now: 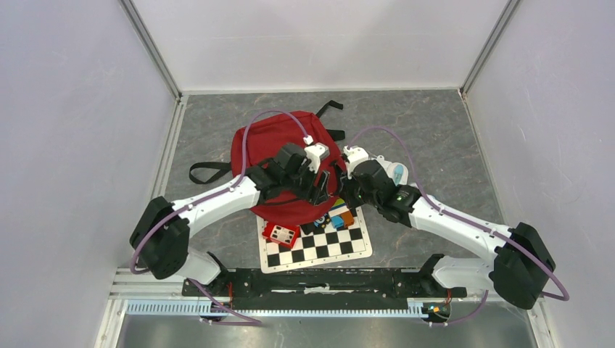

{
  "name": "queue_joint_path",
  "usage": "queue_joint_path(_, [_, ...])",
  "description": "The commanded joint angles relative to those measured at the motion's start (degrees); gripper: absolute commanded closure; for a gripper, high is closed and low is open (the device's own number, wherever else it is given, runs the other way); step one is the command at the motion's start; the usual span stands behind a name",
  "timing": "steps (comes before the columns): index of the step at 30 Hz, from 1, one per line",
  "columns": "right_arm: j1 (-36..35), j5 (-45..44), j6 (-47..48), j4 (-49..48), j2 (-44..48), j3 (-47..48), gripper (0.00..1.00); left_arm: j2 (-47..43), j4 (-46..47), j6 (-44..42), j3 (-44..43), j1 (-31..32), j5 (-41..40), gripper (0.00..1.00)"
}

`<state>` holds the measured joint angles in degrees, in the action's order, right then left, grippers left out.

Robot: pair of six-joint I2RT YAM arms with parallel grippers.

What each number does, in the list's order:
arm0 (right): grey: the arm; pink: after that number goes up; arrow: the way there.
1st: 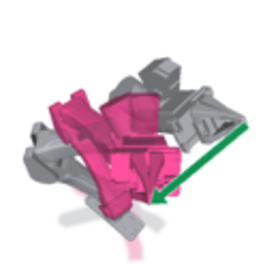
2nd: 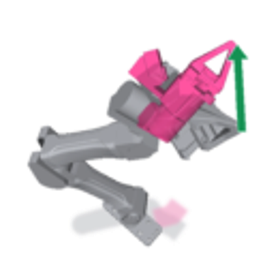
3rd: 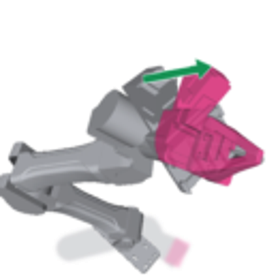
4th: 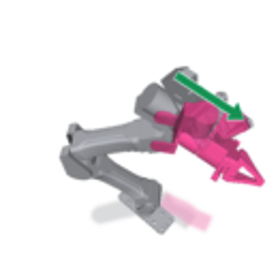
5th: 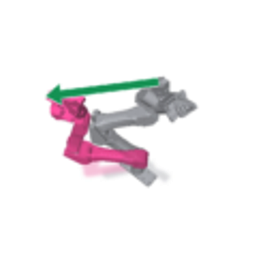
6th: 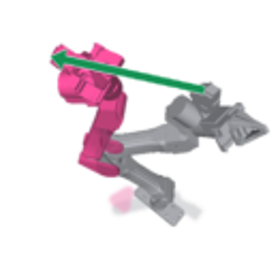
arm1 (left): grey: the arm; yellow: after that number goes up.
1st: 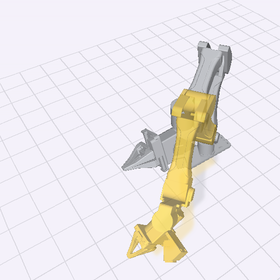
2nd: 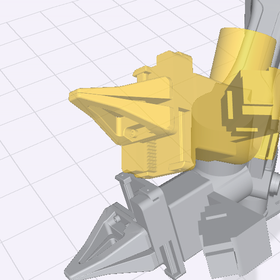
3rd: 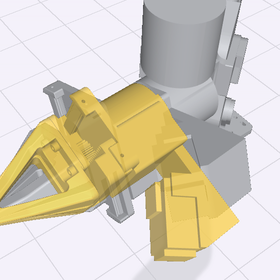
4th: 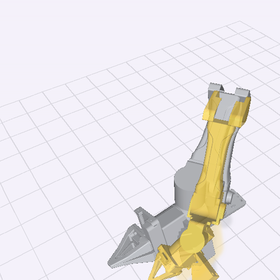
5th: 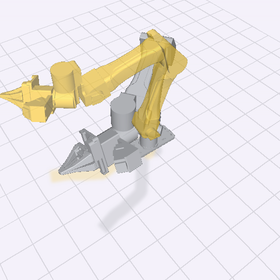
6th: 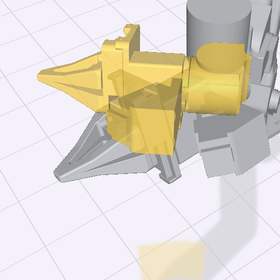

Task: Pack the student bag
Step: Zip the student bag at the center of the board.

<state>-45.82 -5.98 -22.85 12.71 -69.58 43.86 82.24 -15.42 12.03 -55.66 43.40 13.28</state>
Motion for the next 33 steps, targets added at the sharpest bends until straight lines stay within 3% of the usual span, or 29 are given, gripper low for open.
queue_joint_path(1, [0.5, -0.8, -1.0, -2.8, 2.5, -1.1, 1.0, 0.5, 4.8, -2.7, -1.0, 1.1, -4.8, 0.33])
queue_joint_path(9, [0.5, -0.9, -0.6, -2.7, 2.1, -1.2, 1.0, 1.6, 6.3, -1.4, 0.6, 2.0, -3.1, 0.44])
queue_joint_path(19, [0.6, -4.3, 0.7, -0.2, 0.8, 0.9, 1.0, -3.7, 5.0, -0.3, 3.7, 3.4, -3.9, 0.87])
queue_joint_path(33, [2.4, -13.8, 2.5, 7.7, -0.5, 3.4, 1.0, -9.4, 1.9, -0.2, 6.4, 3.6, -6.4, 0.98])
